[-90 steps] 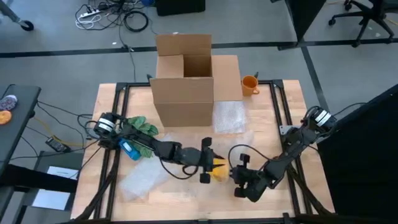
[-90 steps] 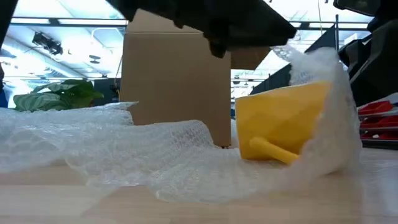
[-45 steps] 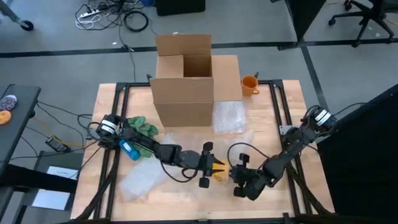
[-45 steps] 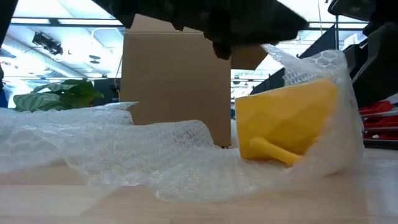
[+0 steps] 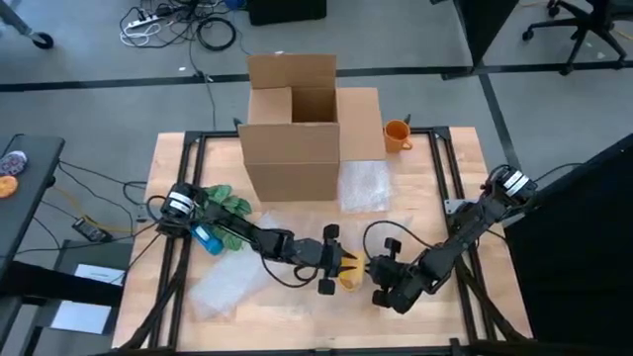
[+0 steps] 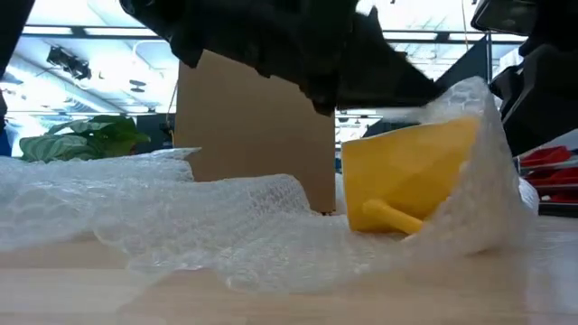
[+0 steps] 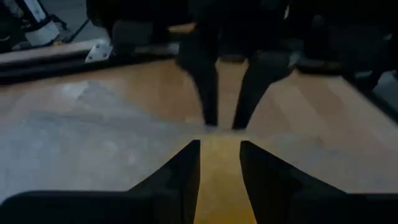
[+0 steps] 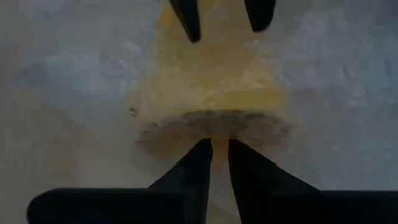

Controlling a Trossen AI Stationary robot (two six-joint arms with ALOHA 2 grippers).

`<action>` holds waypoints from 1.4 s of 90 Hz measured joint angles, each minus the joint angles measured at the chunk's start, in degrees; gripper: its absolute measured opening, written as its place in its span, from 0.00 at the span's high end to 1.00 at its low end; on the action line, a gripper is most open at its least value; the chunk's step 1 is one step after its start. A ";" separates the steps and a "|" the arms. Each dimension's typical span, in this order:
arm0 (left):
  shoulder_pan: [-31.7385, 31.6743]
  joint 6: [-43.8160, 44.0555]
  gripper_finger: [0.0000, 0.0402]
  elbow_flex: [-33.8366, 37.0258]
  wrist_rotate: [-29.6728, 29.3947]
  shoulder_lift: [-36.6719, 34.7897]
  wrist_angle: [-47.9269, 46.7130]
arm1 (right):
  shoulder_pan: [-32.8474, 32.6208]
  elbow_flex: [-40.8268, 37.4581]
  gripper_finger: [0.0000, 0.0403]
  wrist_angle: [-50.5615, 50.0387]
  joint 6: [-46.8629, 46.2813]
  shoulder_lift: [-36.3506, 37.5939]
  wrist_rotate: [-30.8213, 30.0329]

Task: Wrap mug
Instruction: Wrap the yellow mug with the bubble wrap

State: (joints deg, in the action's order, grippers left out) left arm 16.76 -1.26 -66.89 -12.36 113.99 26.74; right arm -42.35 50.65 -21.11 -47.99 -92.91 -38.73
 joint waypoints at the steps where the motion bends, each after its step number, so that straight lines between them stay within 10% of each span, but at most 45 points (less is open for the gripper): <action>1: -0.08 0.00 0.75 0.00 0.00 0.00 -0.26 | -0.01 0.00 0.92 0.02 0.00 0.04 -0.01; 22: -0.70 0.20 0.75 0.00 -0.15 0.02 -0.93 | -0.02 0.00 0.92 -5.18 -4.61 4.18 0.74; 64: -0.64 0.24 0.75 0.00 -0.11 0.02 -1.41 | -0.32 0.00 0.80 -42.06 -49.28 21.80 17.50; 97: -0.59 0.46 0.75 -0.02 -0.07 0.02 -1.73 | 1.34 -8.45 0.60 -44.80 -61.12 19.26 16.44; 126: -0.47 0.50 0.75 -0.06 -0.07 0.02 -2.16 | 0.04 -25.58 0.52 -25.01 -71.92 29.88 5.04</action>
State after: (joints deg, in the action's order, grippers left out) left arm 16.29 -0.75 -66.95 -12.43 114.02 24.58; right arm -42.31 25.07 -46.12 -119.91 -63.03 -33.69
